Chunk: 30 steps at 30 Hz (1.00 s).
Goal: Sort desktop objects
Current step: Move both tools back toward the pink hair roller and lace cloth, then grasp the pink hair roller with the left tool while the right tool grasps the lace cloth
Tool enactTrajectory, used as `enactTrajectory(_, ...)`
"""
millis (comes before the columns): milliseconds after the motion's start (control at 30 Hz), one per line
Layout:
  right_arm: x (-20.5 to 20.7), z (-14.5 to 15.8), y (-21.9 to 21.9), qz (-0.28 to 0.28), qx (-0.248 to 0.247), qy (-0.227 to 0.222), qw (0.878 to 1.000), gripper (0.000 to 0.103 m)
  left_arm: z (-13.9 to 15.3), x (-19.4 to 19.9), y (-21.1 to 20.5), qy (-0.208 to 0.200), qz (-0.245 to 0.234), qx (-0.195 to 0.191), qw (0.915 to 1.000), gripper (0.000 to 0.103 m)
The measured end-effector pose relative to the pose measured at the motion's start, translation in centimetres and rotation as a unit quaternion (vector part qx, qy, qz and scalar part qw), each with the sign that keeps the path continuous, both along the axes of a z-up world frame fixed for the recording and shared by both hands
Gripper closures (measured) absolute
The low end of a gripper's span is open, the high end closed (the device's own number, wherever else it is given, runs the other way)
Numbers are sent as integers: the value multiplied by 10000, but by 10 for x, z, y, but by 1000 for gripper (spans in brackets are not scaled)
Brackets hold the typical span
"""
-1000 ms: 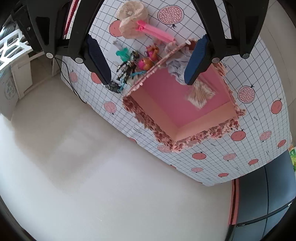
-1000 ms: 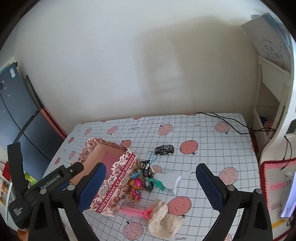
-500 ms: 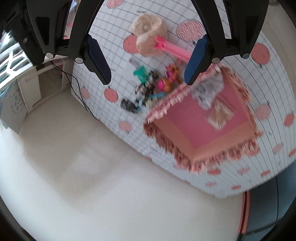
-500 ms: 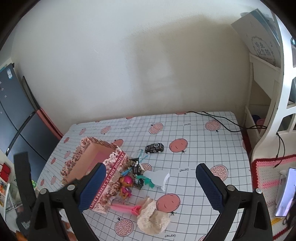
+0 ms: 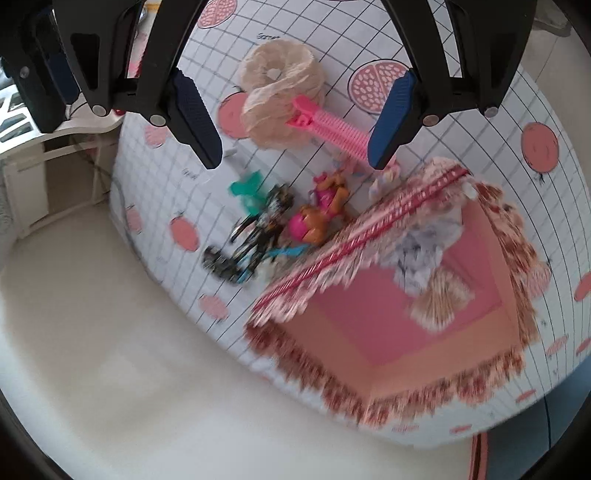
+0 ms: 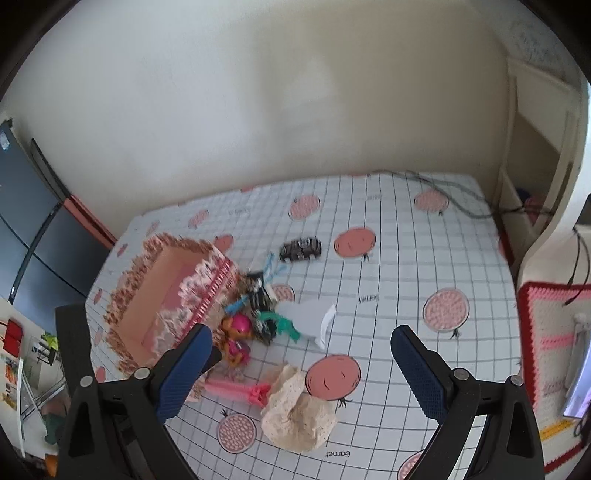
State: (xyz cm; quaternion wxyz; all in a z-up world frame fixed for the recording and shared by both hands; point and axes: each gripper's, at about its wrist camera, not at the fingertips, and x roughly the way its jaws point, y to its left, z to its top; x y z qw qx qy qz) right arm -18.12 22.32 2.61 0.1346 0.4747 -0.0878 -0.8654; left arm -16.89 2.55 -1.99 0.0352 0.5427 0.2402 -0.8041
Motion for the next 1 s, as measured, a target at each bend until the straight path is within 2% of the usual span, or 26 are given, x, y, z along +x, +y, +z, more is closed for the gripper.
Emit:
enactTrajectory(100,-7,-23,-4,-4,56,-303,9995,4,-20,-2,-5,-338,161,6,9993,21)
enactTrajectory(233,-12,-51,-7,31,112,-698,9975,4,-35,-3,-6,-490,262,36,9984,21)
enactTrajectory(400,-16,-91,-14,77,242,-1237,9920,4,-58,-2,-14,-815,491,261,9951,21)
enactTrajectory(567,-17,-121,-22,109,603,-1482,9871,4,-73,0,-22,-1014,698,355,9918,21)
enactTrajectory(733,-16,-134,-25,155,233,-1579,9871,4,-77,1,-21,-1018,702,350,9917,21)
enactTrajectory(867,-14,-133,-27,114,286,-1485,9884,4,-81,1,-17,-1071,610,418,9915,21)
enactTrajectory(933,-13,-130,-28,145,187,-1420,9896,8,-82,2,-15,-1046,597,455,9917,21)
enactTrajectory(1000,-12,-127,-29,199,24,-1394,9900,17,-82,3,-13,-1023,593,448,9920,21)
